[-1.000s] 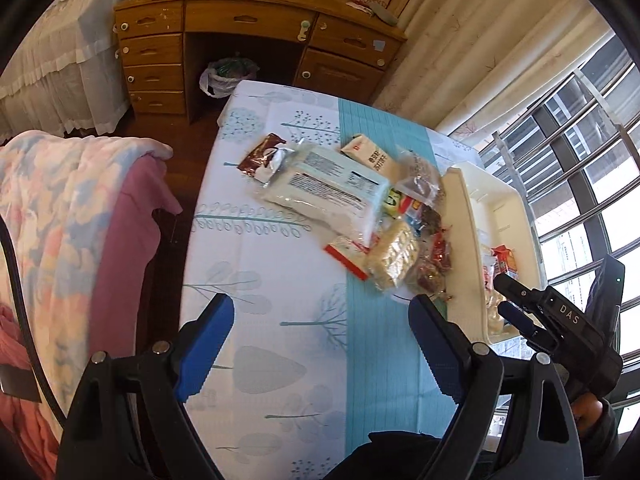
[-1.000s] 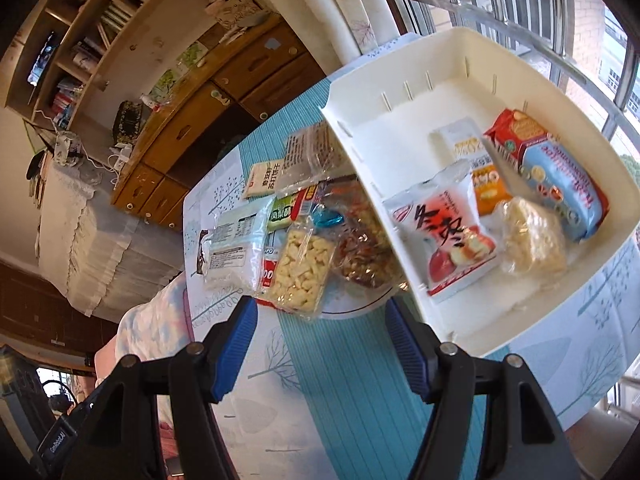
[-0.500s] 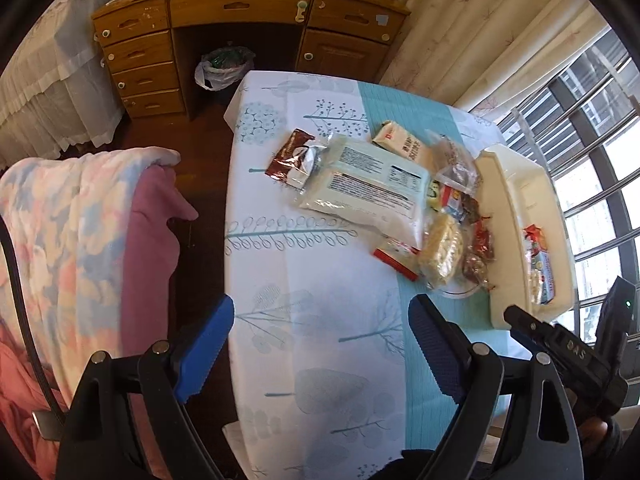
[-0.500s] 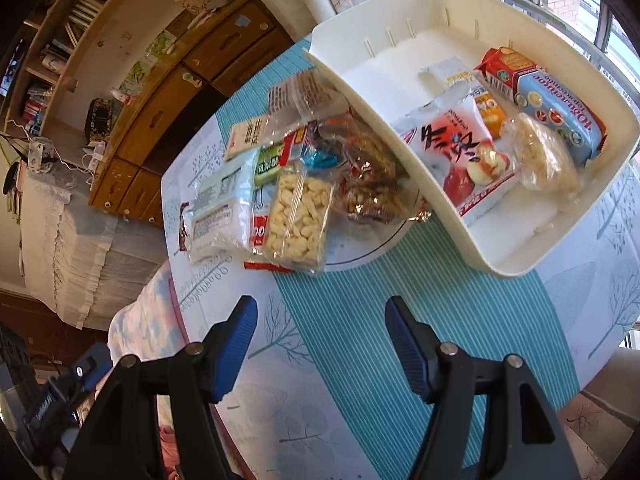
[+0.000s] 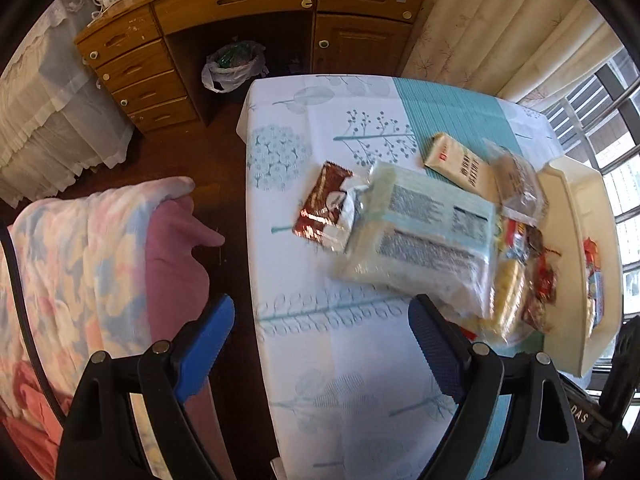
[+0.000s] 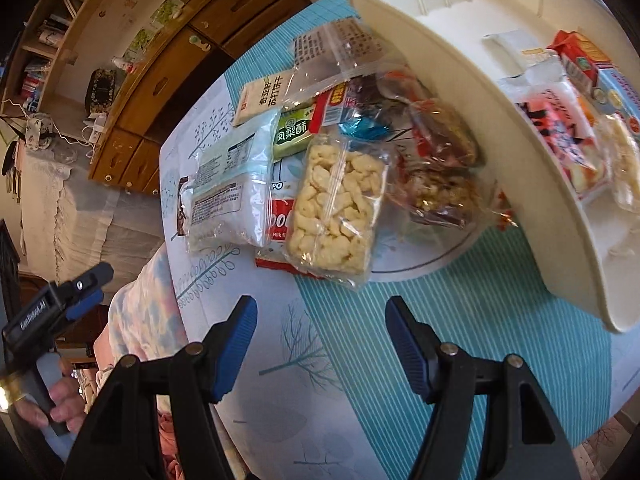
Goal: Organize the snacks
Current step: 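Withdraw both tools from the tray toward the remaining snacks, then grasp the brown wafer packet with the left tool while the right grasps the puffed-snack bag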
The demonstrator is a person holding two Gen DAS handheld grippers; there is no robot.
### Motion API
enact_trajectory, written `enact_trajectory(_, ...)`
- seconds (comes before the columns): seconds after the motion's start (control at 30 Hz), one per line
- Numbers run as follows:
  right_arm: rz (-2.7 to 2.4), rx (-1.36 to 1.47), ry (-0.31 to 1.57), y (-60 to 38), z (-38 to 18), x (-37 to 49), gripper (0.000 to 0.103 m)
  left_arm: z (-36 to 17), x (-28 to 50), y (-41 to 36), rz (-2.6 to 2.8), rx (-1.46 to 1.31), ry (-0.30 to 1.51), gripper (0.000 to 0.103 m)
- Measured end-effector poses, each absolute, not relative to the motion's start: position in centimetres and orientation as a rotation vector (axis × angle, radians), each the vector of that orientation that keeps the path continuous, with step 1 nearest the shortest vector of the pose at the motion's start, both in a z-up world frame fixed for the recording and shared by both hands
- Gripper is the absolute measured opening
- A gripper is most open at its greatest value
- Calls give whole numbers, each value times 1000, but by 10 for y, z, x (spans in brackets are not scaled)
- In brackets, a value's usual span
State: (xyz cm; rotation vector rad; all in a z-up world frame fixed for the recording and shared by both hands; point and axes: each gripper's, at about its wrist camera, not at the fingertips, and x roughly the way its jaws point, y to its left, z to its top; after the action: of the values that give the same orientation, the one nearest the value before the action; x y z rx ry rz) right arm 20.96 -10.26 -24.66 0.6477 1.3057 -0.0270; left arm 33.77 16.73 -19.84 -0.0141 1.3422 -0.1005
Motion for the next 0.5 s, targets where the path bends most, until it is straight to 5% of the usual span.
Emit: enact_trajectory(0.5,-58,549,1297,-93,-271,248,67,-283,423,152,-95,3,1404,84)
